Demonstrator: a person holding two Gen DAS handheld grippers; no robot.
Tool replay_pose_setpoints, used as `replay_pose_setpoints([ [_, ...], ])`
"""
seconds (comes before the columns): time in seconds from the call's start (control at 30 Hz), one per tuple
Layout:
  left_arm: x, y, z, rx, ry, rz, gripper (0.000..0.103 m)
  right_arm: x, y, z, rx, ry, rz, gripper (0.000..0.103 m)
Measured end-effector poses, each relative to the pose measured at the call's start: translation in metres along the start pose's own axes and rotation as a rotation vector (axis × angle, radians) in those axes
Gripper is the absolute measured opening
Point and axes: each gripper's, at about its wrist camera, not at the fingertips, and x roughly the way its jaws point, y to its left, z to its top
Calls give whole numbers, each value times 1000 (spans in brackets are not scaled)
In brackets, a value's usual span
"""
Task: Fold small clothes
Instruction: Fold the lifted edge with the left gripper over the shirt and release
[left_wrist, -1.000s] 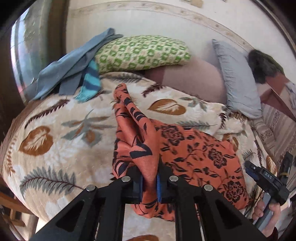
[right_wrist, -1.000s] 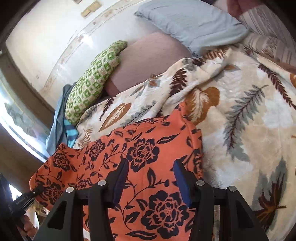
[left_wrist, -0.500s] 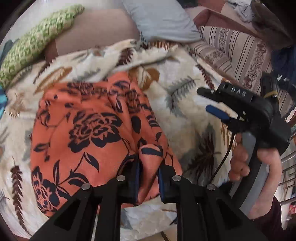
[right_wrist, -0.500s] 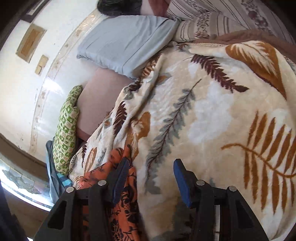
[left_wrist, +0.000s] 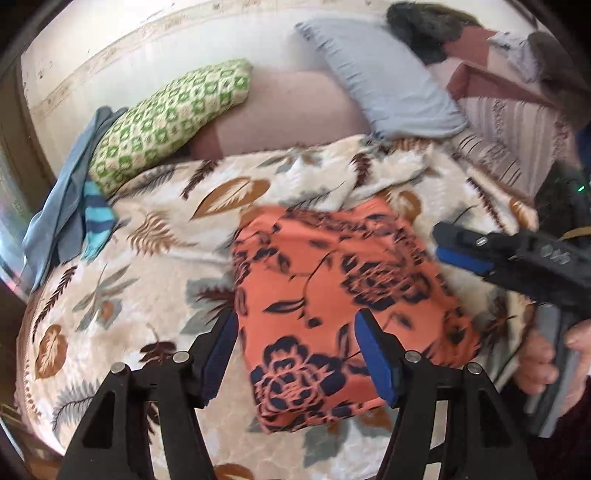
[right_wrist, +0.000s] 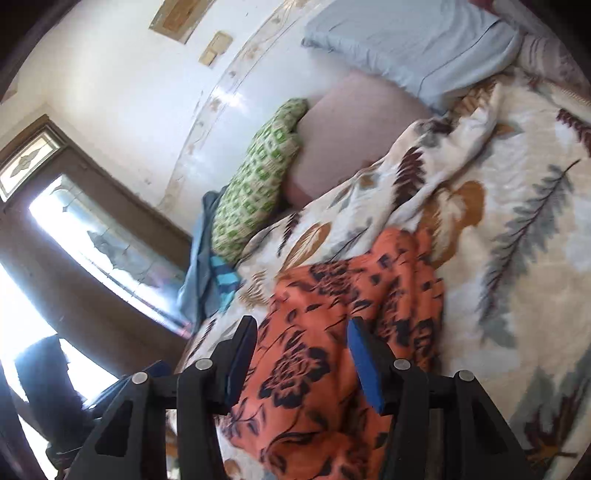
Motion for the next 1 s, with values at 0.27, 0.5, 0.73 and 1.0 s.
replay_pose_setpoints([
  [0.27, 59, 12, -45, -40, 157, -22, 68, 44, -40, -33, 105, 266, -187, 37],
  [0.5, 4, 10, -31, -26, 12, 2, 70, 29, 5, -25, -121, 155, -304, 39],
  [0.73, -58, 5, -12, 14, -173, 116, 78, 8, 37, -16, -167, -7, -202, 39],
  [1.0, -95, 14, -6, 16, -248, 219, 80, 15, 69, -26, -206, -30, -130, 39],
])
